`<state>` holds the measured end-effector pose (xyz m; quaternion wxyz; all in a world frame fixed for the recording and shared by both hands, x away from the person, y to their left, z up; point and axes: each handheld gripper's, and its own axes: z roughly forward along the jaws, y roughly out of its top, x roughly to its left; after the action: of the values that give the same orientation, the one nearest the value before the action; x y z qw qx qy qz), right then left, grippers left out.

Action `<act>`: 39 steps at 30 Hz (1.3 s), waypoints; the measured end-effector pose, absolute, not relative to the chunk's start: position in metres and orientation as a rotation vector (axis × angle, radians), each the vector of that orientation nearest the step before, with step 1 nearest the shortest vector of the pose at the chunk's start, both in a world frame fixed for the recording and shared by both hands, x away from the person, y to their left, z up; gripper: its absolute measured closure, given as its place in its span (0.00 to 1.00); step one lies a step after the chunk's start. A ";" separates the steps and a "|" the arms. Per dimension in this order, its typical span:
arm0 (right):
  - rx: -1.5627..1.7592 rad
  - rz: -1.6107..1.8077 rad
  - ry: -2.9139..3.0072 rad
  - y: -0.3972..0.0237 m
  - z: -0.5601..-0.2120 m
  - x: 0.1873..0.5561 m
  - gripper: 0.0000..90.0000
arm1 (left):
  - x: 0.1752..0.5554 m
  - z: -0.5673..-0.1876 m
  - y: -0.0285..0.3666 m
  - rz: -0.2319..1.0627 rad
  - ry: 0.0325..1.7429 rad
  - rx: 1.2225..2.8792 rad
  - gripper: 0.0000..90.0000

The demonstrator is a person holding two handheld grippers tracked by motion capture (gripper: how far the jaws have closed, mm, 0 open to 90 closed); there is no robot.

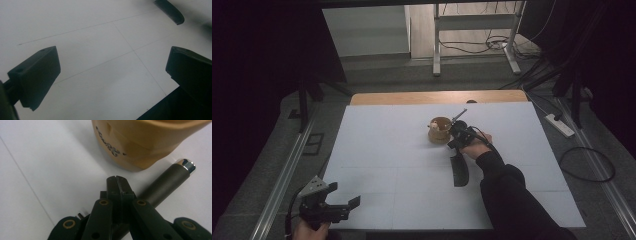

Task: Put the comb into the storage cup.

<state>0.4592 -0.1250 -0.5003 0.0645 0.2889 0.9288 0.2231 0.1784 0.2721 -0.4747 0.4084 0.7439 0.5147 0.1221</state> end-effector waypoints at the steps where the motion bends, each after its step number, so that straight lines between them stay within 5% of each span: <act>1: 0.876 0.668 2.802 -0.125 -0.502 0.461 1.00 | 0.178 -0.475 0.272 0.308 1.297 1.875 0.00; 39: 1.065 0.610 2.729 -0.185 -0.501 0.470 1.00 | 0.178 -0.475 0.272 0.307 1.294 1.875 0.00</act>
<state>0.4701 -0.1847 -0.5006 0.0747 0.3550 0.9094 0.2033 0.1782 0.2720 -0.4746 0.4089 0.7443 0.5137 0.1220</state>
